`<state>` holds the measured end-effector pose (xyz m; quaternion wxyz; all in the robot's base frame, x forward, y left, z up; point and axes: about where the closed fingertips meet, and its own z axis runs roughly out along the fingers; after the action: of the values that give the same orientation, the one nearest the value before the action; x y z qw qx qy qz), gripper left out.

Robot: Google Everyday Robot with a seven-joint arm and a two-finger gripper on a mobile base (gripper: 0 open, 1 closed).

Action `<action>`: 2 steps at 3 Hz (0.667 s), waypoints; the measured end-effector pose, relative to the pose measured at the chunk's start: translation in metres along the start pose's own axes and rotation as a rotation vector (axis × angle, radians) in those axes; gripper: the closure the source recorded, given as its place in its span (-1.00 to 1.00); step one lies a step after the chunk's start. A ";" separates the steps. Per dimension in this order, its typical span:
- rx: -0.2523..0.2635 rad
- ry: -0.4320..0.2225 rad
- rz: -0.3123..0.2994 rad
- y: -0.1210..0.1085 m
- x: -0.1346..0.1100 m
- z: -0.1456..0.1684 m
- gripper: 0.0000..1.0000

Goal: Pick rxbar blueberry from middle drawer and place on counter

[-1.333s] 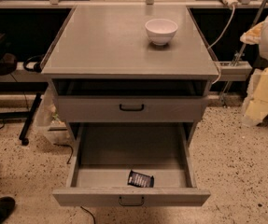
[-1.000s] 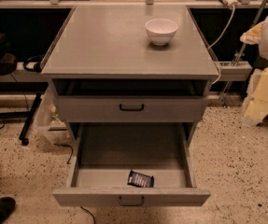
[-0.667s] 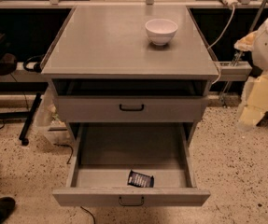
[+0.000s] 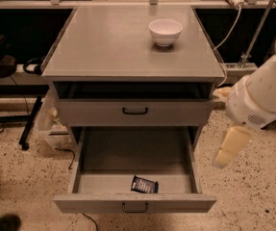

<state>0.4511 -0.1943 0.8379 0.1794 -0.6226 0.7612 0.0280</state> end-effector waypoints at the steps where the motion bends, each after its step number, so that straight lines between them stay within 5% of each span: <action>1: -0.036 -0.046 -0.013 0.021 0.010 0.080 -1.00; 2: 0.017 -0.065 -0.011 0.010 0.005 0.087 -1.00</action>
Offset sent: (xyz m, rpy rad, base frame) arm -0.0032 0.0149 -0.0729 0.0412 0.0226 0.0295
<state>0.4618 -0.1738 0.7530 0.2096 -0.6240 0.7517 0.0406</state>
